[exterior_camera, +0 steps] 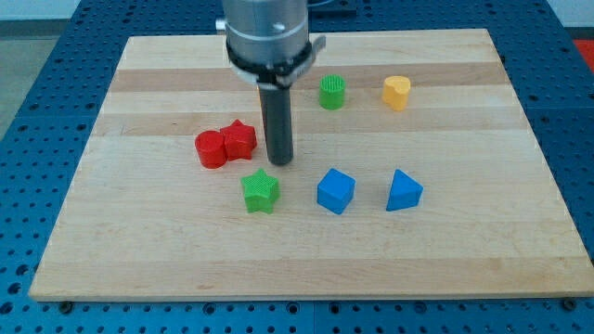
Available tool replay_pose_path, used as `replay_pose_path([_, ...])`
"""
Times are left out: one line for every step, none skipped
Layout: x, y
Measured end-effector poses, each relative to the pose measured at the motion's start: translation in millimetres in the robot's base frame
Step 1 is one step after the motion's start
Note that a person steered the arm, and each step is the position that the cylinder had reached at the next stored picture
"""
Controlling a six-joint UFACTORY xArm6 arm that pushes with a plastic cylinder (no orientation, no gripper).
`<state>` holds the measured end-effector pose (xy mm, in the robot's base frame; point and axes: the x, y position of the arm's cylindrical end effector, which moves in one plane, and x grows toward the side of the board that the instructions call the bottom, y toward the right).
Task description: Push the green star slightly down
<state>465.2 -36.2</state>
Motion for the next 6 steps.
replay_pose_path([17, 0])
replay_pose_path([40, 0])
replay_pose_path([54, 0])
replay_pose_path([68, 1])
replay_pose_path([67, 21])
replay_pose_path([66, 43])
